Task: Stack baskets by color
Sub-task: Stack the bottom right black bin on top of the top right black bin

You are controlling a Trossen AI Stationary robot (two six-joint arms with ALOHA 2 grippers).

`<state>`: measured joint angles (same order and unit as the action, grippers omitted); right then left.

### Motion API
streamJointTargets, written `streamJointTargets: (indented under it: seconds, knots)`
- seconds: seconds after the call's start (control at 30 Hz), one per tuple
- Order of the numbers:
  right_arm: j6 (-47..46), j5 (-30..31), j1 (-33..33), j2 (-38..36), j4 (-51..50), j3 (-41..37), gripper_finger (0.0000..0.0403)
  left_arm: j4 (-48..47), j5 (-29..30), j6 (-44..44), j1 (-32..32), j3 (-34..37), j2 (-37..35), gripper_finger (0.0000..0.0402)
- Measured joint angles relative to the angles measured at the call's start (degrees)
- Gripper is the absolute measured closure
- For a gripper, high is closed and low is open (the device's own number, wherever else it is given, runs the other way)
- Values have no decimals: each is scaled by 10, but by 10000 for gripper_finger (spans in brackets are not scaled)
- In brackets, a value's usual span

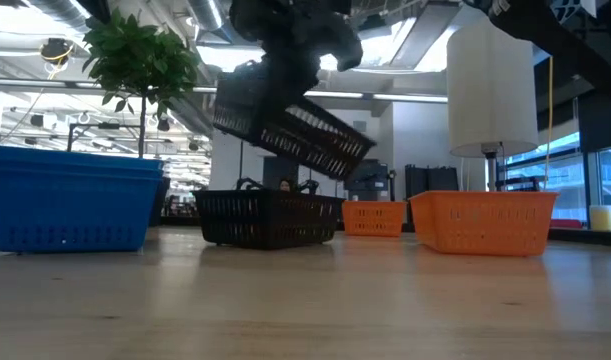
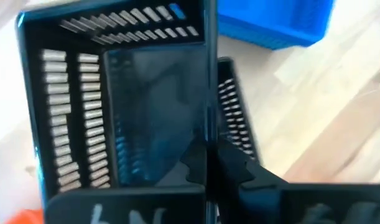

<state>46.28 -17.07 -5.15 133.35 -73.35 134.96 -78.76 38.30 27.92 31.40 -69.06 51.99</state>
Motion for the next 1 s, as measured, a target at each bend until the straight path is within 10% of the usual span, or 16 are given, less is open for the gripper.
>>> streamJointTargets:
  seconds: [0.57,1.0]
  knots:
    - [-146,54,0,-71,-29,0,400,0,0,-13,0,0,0,325]
    - [-86,49,-16,-36,6,-3,400,0,0,-15,0,0,0,325]
